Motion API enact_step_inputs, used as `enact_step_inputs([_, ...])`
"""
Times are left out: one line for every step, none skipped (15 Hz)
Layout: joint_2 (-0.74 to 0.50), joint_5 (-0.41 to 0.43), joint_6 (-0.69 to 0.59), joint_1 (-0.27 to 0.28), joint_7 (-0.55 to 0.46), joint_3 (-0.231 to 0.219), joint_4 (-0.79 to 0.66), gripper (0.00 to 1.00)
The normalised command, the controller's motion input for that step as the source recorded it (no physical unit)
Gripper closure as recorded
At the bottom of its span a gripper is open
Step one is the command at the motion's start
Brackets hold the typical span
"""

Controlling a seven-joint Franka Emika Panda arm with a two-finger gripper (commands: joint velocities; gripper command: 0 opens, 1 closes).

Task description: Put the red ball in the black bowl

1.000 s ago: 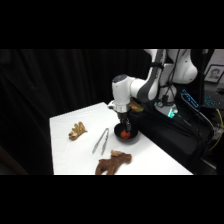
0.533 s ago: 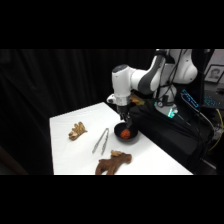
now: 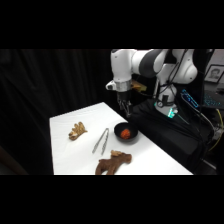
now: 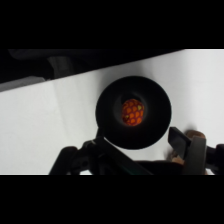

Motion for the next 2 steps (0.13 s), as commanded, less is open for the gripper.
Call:
enact_step_inputs([-0.24,-0.107,-0.32,-0.106,-0.07,0.014,0.17,0.0])
enact_step_inputs([-0.21,-0.059,-0.31,-0.099,-0.09,0.0,0.18,0.0])
